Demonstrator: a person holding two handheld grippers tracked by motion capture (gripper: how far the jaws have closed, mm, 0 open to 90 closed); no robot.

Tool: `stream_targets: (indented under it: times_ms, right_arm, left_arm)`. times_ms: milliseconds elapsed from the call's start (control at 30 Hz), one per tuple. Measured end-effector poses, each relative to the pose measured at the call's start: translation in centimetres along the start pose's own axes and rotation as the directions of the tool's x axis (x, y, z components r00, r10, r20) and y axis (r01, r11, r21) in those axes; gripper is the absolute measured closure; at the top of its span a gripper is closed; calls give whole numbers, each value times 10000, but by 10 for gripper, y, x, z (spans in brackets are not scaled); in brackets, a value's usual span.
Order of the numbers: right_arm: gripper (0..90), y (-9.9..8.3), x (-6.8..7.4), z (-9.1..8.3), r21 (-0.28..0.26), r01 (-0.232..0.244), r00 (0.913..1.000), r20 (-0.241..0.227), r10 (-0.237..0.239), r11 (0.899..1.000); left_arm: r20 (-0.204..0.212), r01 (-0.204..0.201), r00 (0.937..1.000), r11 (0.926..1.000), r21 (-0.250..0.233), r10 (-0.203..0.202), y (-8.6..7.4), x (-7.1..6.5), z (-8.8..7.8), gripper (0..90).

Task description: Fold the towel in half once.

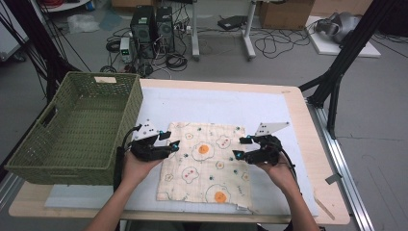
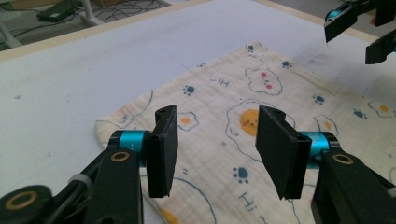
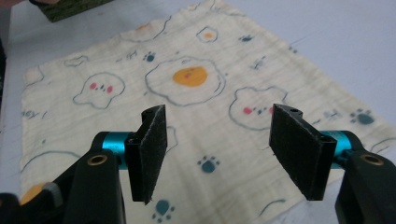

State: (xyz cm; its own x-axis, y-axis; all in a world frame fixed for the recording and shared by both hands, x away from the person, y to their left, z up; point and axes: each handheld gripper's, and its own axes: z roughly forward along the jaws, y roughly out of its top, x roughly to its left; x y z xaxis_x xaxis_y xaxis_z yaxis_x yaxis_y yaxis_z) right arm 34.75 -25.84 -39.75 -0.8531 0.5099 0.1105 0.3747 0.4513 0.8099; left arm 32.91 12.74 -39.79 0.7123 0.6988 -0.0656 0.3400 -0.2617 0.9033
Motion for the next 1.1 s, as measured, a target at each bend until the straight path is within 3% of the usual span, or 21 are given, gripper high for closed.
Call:
stream_targets:
  times_ms: [167, 400, 500, 633, 733, 900, 1000, 1100]
  right_arm:
    - [388, 8, -13, -1, -115, -168, 9995, 249, 170, 9998]
    - [450, 3, -27, 11, 241, -480, 9971, 600, 465, 9986]
    - [497, 1, -30, 16, 275, -408, 9960, 804, 385, 9988]
    - [523, -4, -36, 24, 585, -511, 9931, 1084, 445, 9970]
    - [532, -8, -40, 28, 789, -600, 9894, 1371, 488, 9951]
    - [553, -13, -49, 31, 971, -861, 9808, 1832, 672, 9915]
    - [571, -15, -52, 34, 1110, -1012, 9767, 1999, 775, 9887]
    - [639, -17, -52, 39, 1430, -950, 9793, 1909, 667, 9852]
  left_arm:
    - [-600, 256, 9979, 9996, 77, -251, 1, 12, 14, 530]
    - [-1114, 667, 9922, 9933, 947, -560, -10, 26, 33, 585]
    - [-1474, 680, 9878, 9909, 1161, -505, -13, 27, 39, 609]
    - [-1842, 1018, 9804, 9805, 1683, -701, -18, 33, 46, 636]
    - [-2146, 1114, 9741, 9767, 1832, -709, -22, 36, 51, 640]
    - [-2325, 1201, 9701, 9701, 2110, -695, -26, 39, 58, 661]
    - [-2434, 1210, 9674, 9718, 2022, -698, -26, 38, 59, 683]
    - [-2410, 1200, 9680, 9723, 2004, -698, -25, 36, 60, 749]
